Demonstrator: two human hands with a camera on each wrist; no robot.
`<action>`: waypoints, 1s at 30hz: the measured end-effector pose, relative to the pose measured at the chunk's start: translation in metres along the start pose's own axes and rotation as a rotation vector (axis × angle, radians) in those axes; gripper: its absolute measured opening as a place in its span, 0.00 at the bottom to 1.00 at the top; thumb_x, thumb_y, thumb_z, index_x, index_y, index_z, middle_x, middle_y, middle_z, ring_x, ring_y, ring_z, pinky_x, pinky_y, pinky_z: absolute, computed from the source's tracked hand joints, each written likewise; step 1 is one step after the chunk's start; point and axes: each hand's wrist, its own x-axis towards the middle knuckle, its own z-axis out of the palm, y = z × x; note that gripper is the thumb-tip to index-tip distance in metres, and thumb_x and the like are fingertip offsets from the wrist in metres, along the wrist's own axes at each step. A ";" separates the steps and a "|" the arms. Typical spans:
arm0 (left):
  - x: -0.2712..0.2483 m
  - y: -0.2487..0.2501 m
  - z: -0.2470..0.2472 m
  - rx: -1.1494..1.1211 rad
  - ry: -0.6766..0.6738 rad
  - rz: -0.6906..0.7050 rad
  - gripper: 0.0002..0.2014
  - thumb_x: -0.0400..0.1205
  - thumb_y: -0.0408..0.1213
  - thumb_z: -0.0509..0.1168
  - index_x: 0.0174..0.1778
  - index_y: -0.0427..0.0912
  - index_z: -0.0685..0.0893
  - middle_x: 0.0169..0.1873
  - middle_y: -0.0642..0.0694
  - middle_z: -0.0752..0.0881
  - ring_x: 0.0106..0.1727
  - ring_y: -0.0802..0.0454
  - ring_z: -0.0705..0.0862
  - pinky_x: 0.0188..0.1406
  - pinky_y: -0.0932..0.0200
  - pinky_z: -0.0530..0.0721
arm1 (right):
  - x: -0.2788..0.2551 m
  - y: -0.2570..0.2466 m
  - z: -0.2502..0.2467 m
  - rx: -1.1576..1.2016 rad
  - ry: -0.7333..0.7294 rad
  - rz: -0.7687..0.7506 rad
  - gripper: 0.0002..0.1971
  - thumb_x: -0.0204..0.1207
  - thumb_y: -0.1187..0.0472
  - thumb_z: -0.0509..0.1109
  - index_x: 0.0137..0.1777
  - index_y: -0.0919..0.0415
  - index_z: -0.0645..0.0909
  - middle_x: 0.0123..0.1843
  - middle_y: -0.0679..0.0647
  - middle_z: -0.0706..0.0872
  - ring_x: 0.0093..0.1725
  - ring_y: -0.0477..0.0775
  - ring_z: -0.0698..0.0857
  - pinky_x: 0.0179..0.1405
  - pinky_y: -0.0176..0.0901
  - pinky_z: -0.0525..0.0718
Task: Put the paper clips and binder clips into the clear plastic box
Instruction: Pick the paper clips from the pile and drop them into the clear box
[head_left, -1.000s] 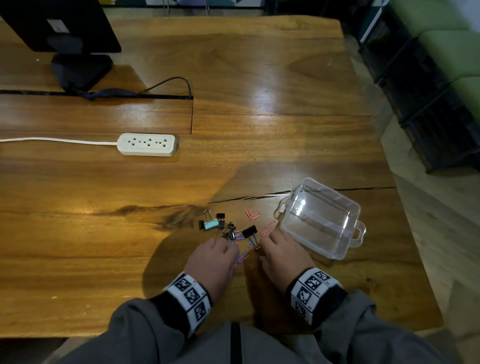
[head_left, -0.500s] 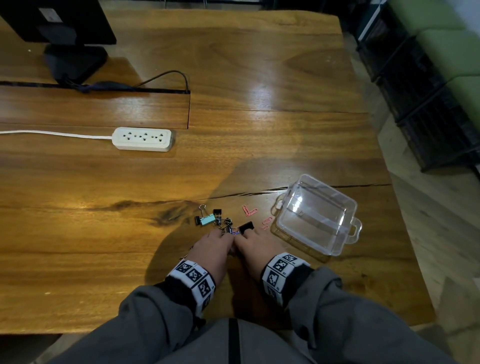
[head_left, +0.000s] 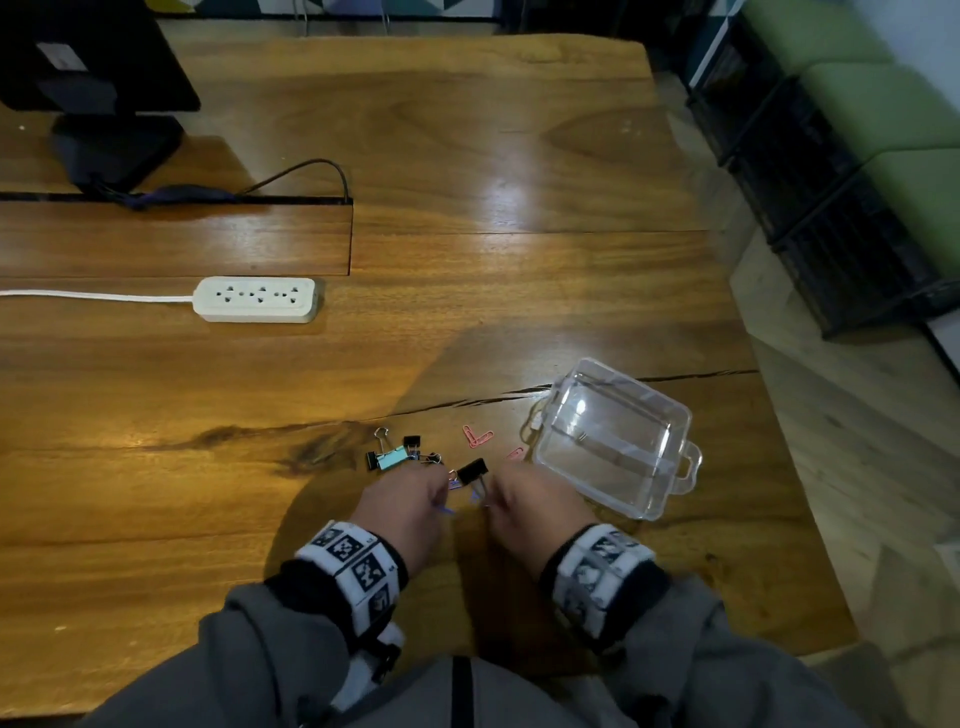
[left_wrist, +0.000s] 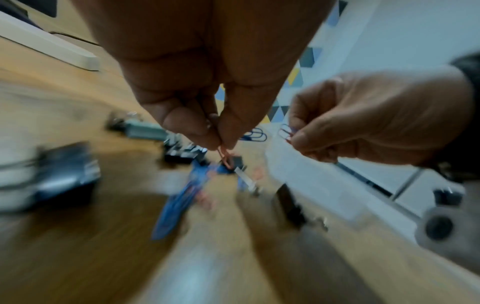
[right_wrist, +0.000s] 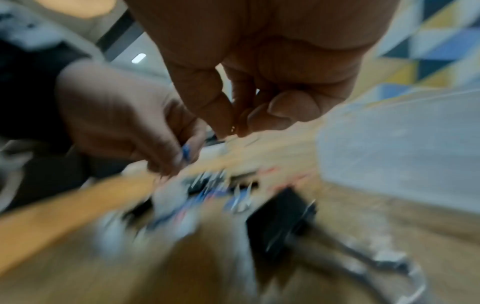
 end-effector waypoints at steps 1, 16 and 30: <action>0.005 0.009 -0.008 -0.027 0.013 0.024 0.11 0.77 0.26 0.65 0.35 0.48 0.77 0.36 0.53 0.78 0.40 0.52 0.78 0.31 0.63 0.69 | -0.006 0.009 -0.015 0.088 0.071 0.101 0.05 0.81 0.58 0.68 0.43 0.53 0.79 0.41 0.49 0.84 0.42 0.51 0.83 0.39 0.43 0.82; 0.035 0.067 -0.006 -0.099 0.083 0.119 0.12 0.83 0.34 0.65 0.37 0.54 0.78 0.36 0.56 0.80 0.38 0.57 0.79 0.31 0.68 0.68 | -0.039 0.065 -0.043 0.197 0.264 0.194 0.06 0.81 0.58 0.69 0.44 0.47 0.77 0.45 0.40 0.79 0.45 0.43 0.81 0.47 0.39 0.83; -0.005 -0.012 0.023 0.029 0.106 -0.090 0.10 0.80 0.42 0.71 0.54 0.47 0.79 0.52 0.48 0.78 0.51 0.49 0.80 0.50 0.56 0.81 | 0.046 0.004 -0.017 -0.378 -0.246 0.039 0.28 0.75 0.69 0.73 0.73 0.62 0.67 0.70 0.65 0.70 0.64 0.67 0.78 0.57 0.65 0.85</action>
